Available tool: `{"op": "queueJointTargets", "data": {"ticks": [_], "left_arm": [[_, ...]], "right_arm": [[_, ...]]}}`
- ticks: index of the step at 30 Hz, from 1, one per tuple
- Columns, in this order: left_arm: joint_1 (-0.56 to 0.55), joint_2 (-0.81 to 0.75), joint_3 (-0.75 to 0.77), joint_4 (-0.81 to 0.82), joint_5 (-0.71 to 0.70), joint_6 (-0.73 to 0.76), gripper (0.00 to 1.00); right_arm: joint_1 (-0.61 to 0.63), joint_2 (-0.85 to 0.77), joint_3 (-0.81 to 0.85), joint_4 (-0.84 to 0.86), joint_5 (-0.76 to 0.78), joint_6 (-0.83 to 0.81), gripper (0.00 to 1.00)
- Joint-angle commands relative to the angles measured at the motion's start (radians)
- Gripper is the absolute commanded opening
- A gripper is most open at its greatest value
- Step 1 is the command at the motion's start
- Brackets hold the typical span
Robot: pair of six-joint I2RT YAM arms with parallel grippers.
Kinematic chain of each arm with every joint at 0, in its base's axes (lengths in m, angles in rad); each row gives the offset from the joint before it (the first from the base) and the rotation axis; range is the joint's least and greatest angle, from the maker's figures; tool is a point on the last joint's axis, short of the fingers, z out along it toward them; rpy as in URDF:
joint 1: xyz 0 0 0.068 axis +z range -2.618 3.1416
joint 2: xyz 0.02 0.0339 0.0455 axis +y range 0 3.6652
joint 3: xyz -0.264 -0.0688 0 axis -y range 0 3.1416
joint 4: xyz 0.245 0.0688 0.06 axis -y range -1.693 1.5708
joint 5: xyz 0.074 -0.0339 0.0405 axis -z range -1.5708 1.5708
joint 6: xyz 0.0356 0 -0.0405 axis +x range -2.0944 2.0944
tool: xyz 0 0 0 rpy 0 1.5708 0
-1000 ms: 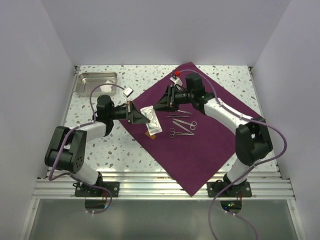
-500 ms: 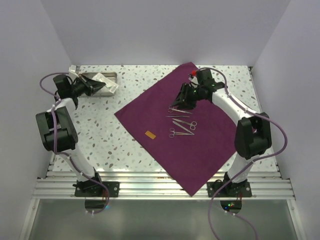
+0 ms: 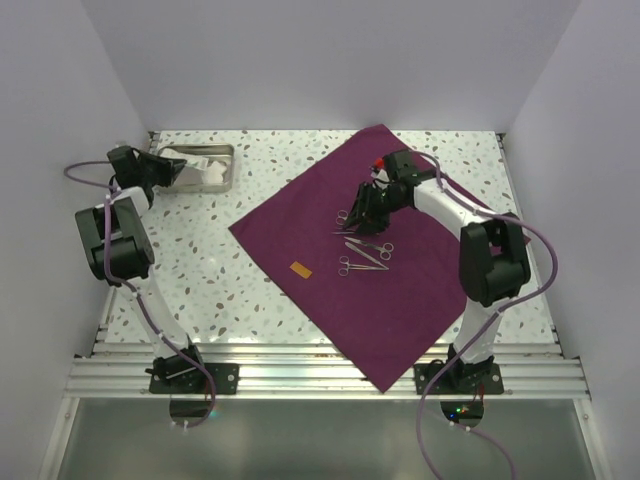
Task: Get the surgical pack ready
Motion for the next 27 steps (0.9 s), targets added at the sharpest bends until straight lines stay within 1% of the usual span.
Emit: {"op": "queueJointTargets", "data": {"ticks": [1, 4, 5, 6, 7, 8, 9, 10, 12, 13, 16, 18, 20, 21, 22, 23, 24, 25, 26, 27], "left_arm": [[-0.015, 0.025, 0.076, 0.013, -0.166, -0.076, 0.0], [-0.024, 0.071, 0.136, -0.027, -0.202, -0.093, 0.02], [-0.026, 0.093, 0.145, -0.028, -0.21, -0.113, 0.1], [-0.027, 0.104, 0.173, -0.033, -0.208, -0.119, 0.15], [-0.03, 0.111, 0.188, -0.059, -0.208, -0.122, 0.21], [-0.033, 0.119, 0.21, -0.095, -0.226, -0.116, 0.4], [-0.038, 0.121, 0.251, -0.17, -0.236, -0.105, 0.44], [-0.046, 0.119, 0.27, -0.21, -0.249, -0.096, 0.52], [-0.05, 0.102, 0.284, -0.261, -0.285, -0.078, 0.6], [-0.05, 0.096, 0.281, -0.299, -0.286, -0.078, 0.61], [-0.053, 0.053, 0.252, -0.334, -0.285, -0.069, 0.61], [-0.058, 0.004, 0.218, -0.366, -0.288, -0.033, 0.61], [-0.06, -0.054, 0.186, -0.376, -0.276, 0.029, 0.61], [-0.064, -0.074, 0.169, -0.413, -0.277, 0.063, 0.61], [-0.069, -0.094, 0.161, -0.433, -0.274, 0.139, 0.61], [-0.075, -0.138, 0.147, -0.458, -0.276, 0.183, 0.61], [-0.093, -0.16, 0.138, -0.509, -0.276, 0.224, 0.6], [-0.102, -0.186, 0.126, -0.537, -0.273, 0.306, 0.6], [-0.118, -0.241, 0.109, -0.565, -0.285, 0.347, 0.6], [-0.135, -0.273, 0.054, -0.608, -0.294, 0.384, 0.6]], "right_arm": [[-0.005, 0.019, 0.03, -0.009, -0.016, -0.023, 0.47], [-0.005, 0.032, 0.031, -0.002, -0.023, -0.023, 0.47], [-0.006, 0.041, 0.036, 0.0, -0.024, -0.023, 0.47], [-0.006, 0.045, 0.037, 0.002, -0.027, -0.023, 0.47], [-0.008, 0.05, 0.042, 0.0, -0.03, -0.024, 0.47], [-0.006, 0.055, 0.051, 0.0, -0.032, -0.023, 0.47], [-0.008, 0.058, 0.054, 0.0, -0.035, -0.023, 0.47], [-0.008, 0.058, 0.054, 0.003, -0.039, -0.021, 0.47], [-0.008, 0.053, 0.056, 0.012, -0.044, -0.015, 0.47], [-0.006, 0.05, 0.053, 0.015, -0.044, -0.014, 0.47], [-0.006, 0.036, 0.042, 0.029, -0.05, -0.012, 0.47], [-0.002, 0.035, 0.037, 0.035, -0.061, -0.017, 0.47], [0.009, 0.042, 0.056, 0.017, -0.081, -0.044, 0.46], [0.035, 0.047, 0.068, 0.0, -0.073, -0.062, 0.46], [0.055, 0.052, 0.095, -0.015, -0.063, -0.082, 0.46], [0.077, 0.056, 0.111, -0.046, -0.053, -0.128, 0.46], [0.125, 0.064, 0.126, -0.064, -0.021, -0.151, 0.46], [0.15, 0.084, 0.16, -0.083, -0.006, -0.173, 0.47], [0.175, 0.1, 0.178, -0.119, 0.016, -0.213, 0.48], [0.22, 0.114, 0.2, -0.141, 0.032, -0.236, 0.48]]}}
